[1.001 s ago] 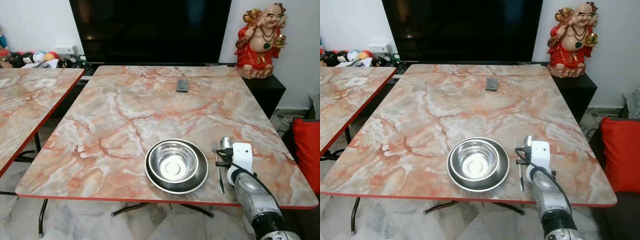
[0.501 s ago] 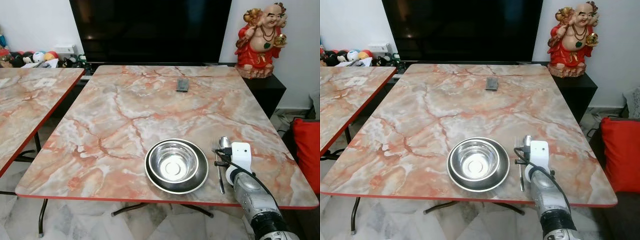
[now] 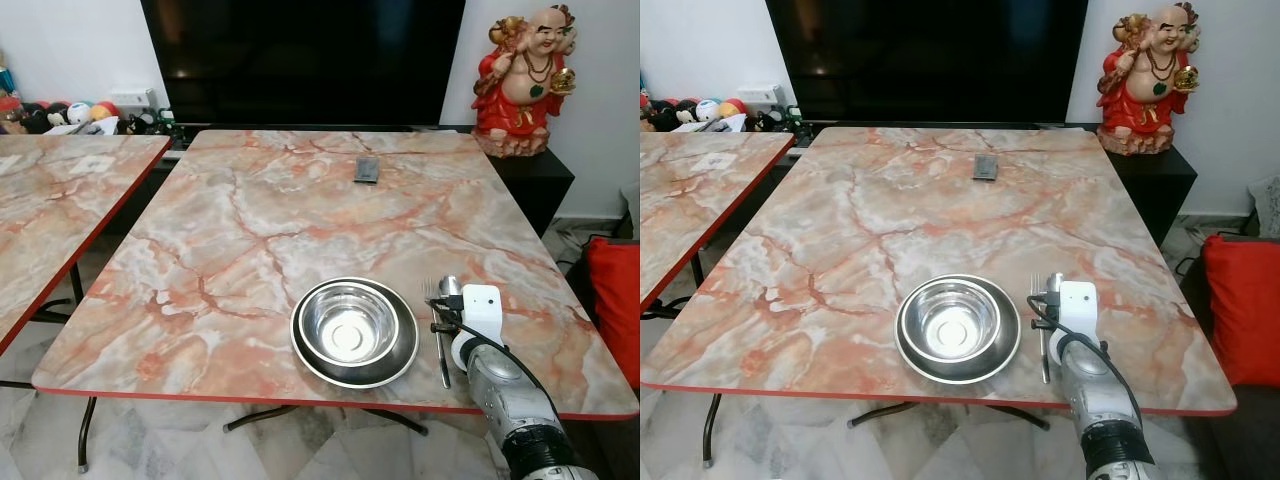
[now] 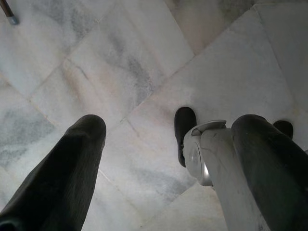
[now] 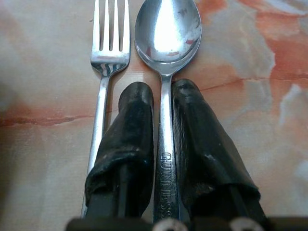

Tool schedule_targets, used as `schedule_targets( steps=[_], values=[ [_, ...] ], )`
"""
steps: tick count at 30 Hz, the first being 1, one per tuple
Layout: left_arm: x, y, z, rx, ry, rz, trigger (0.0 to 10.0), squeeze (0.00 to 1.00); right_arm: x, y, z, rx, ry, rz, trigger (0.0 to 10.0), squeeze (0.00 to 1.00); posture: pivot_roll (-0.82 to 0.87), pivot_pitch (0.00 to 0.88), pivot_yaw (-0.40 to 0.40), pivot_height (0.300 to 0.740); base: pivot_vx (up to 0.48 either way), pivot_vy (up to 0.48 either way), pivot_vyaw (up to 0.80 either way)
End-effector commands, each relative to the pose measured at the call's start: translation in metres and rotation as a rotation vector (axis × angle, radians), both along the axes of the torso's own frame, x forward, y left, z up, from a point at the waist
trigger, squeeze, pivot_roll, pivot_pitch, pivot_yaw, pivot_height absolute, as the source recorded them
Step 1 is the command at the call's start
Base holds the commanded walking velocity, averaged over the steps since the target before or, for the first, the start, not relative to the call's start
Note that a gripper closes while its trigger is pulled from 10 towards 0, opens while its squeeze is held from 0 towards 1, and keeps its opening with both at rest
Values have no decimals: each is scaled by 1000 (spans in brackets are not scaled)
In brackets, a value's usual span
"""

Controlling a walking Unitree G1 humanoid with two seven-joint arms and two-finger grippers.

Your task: Setting the table

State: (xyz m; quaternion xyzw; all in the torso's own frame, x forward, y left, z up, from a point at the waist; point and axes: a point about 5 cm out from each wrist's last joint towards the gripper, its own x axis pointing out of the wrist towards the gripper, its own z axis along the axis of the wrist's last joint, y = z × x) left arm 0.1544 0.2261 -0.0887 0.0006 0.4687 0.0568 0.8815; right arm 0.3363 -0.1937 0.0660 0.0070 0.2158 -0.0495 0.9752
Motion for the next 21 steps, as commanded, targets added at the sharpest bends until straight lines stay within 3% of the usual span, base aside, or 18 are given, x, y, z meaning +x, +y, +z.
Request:
schedule_targets(
  steps=[1,21],
  values=[
    [-3,4,-1,7,17,10,10000,0,-2,0,0,-4,4,-4,10000,0,-2,0,28,740,0,0,0],
    [-2,4,0,7,14,9,10000,0,-3,-2,8,-7,-23,-31,10000,0,-6,0,30,740,0,0,0]
  ],
)
